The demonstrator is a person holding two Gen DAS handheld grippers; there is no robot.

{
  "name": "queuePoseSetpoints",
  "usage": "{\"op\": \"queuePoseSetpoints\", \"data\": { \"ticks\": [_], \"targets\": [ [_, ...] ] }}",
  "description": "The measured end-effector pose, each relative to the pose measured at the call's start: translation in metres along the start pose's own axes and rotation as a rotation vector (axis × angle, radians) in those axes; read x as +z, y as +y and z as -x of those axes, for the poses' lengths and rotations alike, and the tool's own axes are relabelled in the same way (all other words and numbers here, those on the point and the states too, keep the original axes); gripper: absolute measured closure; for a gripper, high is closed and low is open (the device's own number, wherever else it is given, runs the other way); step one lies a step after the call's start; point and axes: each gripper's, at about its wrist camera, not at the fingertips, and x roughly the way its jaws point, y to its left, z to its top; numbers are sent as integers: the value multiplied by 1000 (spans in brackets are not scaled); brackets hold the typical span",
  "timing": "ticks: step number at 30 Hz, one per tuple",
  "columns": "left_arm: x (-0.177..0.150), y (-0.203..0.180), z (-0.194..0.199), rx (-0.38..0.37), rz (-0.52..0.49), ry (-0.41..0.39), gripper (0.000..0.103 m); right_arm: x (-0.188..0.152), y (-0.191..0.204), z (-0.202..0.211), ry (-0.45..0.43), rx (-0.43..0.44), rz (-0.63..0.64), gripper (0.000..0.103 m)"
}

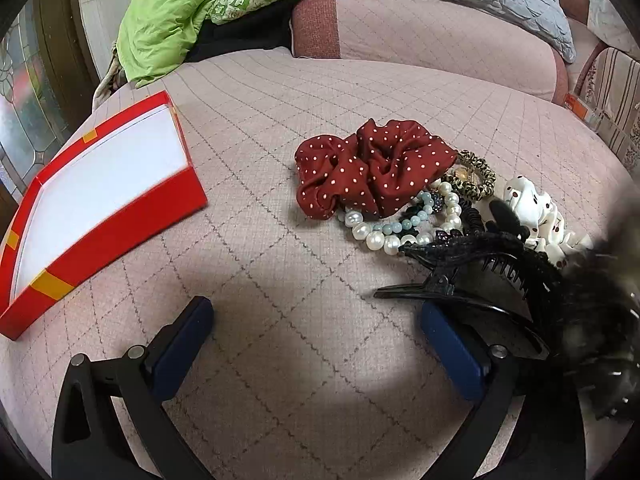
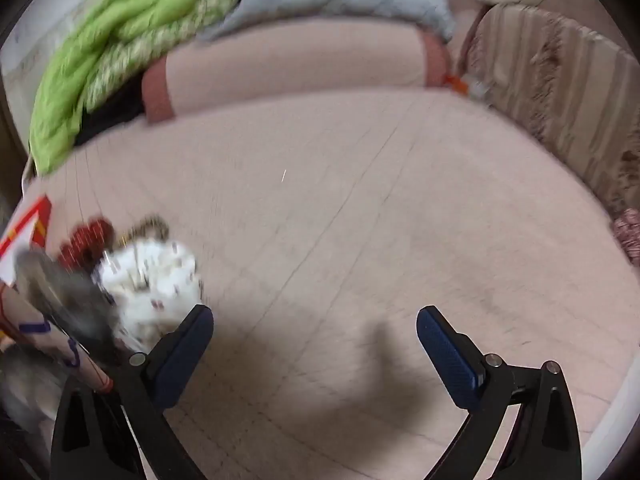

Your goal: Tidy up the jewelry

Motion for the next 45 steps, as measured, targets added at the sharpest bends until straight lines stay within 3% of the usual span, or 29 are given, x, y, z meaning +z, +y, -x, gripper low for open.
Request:
{"op": "queuePoseSetpoints", "data": {
  "ticks": [7, 11, 14, 16, 21, 25, 34, 45],
  "targets": [
    [-3, -5, -5, 10, 2, -7, 0, -14, -8, 83, -192, 107, 89, 0],
    [-2, -9, -2, 21, 2, -6, 0, -29, -9, 100, -186, 172, 105, 0],
    [0, -5, 2, -20, -22, 28, 0, -34, -10, 113, -197, 262, 67, 0],
    [-5, 0, 26, 17, -13, -53, 0, -38, -7, 118, -207, 288, 72, 0],
    [-29, 21, 112, 43, 18, -255, 0, -49, 6, 131, -234, 302, 121, 0],
    [-55, 45, 161, 61, 41, -338, 0, -55, 3, 142, -251, 313, 123, 0],
    [-84, 74, 201, 77, 80, -419, 0, -69, -4, 164, -268, 338, 82, 0],
    [-87, 68, 197, 90, 77, -405, 0, -70, -4, 164, -261, 321, 88, 0]
  ]
}}
